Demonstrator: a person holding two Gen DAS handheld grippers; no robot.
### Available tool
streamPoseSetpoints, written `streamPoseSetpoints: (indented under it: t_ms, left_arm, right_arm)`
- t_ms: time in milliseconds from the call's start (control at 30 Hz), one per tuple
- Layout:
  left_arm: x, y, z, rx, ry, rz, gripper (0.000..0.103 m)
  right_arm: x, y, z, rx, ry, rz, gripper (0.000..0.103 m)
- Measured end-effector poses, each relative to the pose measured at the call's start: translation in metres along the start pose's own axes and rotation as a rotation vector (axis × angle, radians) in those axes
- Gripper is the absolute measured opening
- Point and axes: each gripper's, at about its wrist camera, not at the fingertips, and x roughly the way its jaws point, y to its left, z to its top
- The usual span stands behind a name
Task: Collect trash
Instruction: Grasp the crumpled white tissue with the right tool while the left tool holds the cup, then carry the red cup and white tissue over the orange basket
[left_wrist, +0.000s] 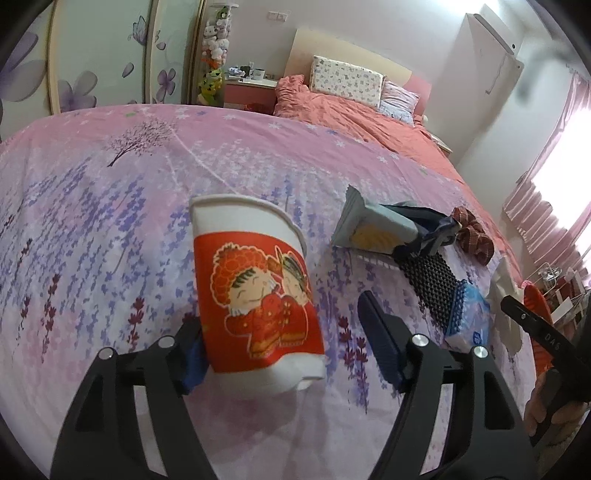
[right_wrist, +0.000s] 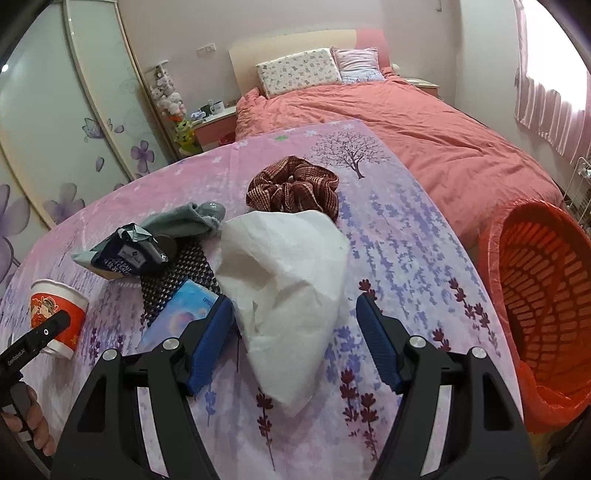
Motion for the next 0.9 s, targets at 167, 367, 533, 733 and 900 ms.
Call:
streamPoseSetpoints:
  t_ms: [167,367,533,733,900]
  left_arm:
    - [0.007,-0.001,0.001,-0.003,0.014,0.004,0.062]
    - [0.012,0.005,0.001,-0.008,0.023,0.014,0.054]
    - [0.011,0.008,0.003,-0.003,0.018,0.025,0.052]
    - [0.009,0.008,0.005,0.006,0.009,0.035,0.051]
    - [0.009,0.005,0.004,0.013,0.012,0.034,0.045]
  right_arm:
    - [0.004,0.004,-0.005,-0.012,0.016,-0.003,0.056]
    - [0.006,0.005,-0.009,-0.015,0.02,-0.003,0.052]
    - [0.006,0.003,-0.01,-0.007,0.02,-0.002,0.051]
    - [-0.001,-0.003,-0.008,0.014,0.009,0.007,0.051]
    - [0.0,-0.004,-0.012,0.006,0.019,0.005,0.051]
